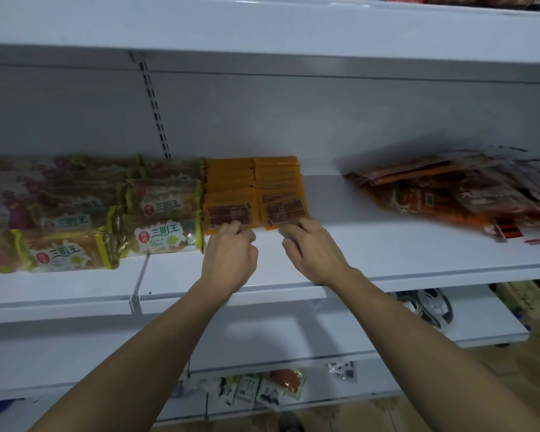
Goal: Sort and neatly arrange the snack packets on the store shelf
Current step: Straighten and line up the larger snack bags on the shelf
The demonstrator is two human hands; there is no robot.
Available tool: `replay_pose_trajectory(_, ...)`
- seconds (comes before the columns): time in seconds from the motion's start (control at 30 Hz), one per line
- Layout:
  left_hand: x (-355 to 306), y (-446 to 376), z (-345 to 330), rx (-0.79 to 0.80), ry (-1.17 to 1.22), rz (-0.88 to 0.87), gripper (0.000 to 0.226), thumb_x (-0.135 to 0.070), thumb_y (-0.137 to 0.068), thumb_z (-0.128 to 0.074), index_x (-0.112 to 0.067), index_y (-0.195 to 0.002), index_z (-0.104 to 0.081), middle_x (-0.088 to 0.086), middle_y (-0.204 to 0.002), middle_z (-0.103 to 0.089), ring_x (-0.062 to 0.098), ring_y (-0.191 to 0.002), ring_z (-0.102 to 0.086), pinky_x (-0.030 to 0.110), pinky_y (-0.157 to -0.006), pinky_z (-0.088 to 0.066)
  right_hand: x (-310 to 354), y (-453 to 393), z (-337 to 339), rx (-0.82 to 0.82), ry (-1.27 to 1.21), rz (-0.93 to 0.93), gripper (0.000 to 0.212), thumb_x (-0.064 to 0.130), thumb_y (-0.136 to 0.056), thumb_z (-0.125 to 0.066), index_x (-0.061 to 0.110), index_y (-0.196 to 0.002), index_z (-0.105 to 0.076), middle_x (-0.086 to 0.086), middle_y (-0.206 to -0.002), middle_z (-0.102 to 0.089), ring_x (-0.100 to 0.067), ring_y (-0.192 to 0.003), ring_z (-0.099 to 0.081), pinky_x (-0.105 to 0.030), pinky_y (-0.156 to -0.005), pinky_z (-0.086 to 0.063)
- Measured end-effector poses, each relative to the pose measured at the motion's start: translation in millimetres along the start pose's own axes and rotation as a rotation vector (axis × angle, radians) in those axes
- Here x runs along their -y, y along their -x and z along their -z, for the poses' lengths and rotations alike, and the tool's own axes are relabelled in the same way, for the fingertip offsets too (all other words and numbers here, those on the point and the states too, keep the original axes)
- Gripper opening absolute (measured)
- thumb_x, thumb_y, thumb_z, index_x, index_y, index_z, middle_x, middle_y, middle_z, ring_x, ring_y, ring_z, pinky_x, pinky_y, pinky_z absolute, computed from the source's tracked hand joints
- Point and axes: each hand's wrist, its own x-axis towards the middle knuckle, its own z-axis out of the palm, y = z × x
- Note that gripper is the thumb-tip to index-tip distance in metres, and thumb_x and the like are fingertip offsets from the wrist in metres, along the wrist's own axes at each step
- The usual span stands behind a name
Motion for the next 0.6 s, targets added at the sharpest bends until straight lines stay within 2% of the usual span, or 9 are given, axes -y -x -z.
replay_pose_trajectory(0.2,-8,-7,-1,-0.003,0.025,-0.082,0.022,-0.016,-0.089,-0.059,-0.020,-0.104,-0.075,-0.002,-0.103,-0.065,0.018,-0.095,-0.057,0.033,-0.080,-0.050,-14,7,11,-0.052,-0.035,-0.033,0.029,0.030,-0.099,-0.049,0.022,-0.123,-0.064,-0.001,-0.121,-0.062,-0.023,-0.111,-0.052,-0.043,-0.089,-0.051)
replay_pose_trajectory(0.37,-65,-41,-5,-0.029,0.058,-0.149,0.022,-0.023,-0.084,-0.055,-0.025,-0.099,-0.070,-0.004,-0.105,-0.065,0.023,-0.092,-0.060,0.039,-0.077,-0.050,-72,25,52,-0.097,0.002,-0.110,0.033,0.027,-0.099,-0.054,0.018,-0.131,-0.060,-0.006,-0.126,-0.061,-0.025,-0.117,-0.052,-0.043,-0.095,-0.049)
replay_pose_trajectory(0.43,-93,-62,-15,-0.017,0.065,-0.145,0.026,-0.025,-0.082,-0.054,-0.024,-0.104,-0.068,0.000,-0.108,-0.063,0.027,-0.093,-0.060,0.039,-0.076,-0.051,-100,34,71,-0.093,0.034,-0.143,0.035,0.026,-0.099,-0.055,0.020,-0.133,-0.059,-0.006,-0.130,-0.059,-0.026,-0.119,-0.052,-0.042,-0.097,-0.048)
replay_pose_trajectory(0.5,-119,-82,-27,0.009,0.096,-0.152,0.037,-0.027,-0.080,-0.052,-0.021,-0.113,-0.067,0.006,-0.111,-0.064,0.030,-0.100,-0.060,0.040,-0.082,-0.053,-127,41,90,-0.084,0.066,-0.170,0.037,0.025,-0.098,-0.056,0.020,-0.135,-0.058,-0.007,-0.132,-0.058,-0.027,-0.117,-0.053,-0.040,-0.097,-0.049)
replay_pose_trajectory(0.6,-158,-113,-44,0.029,0.148,-0.161,0.047,-0.028,-0.076,-0.052,-0.016,-0.119,-0.067,0.008,-0.116,-0.065,0.032,-0.109,-0.060,0.042,-0.091,-0.050,-167,44,116,-0.052,0.156,-0.194,0.039,0.022,-0.094,-0.056,0.020,-0.132,-0.061,-0.010,-0.129,-0.060,-0.032,-0.108,-0.057,-0.040,-0.088,-0.052)
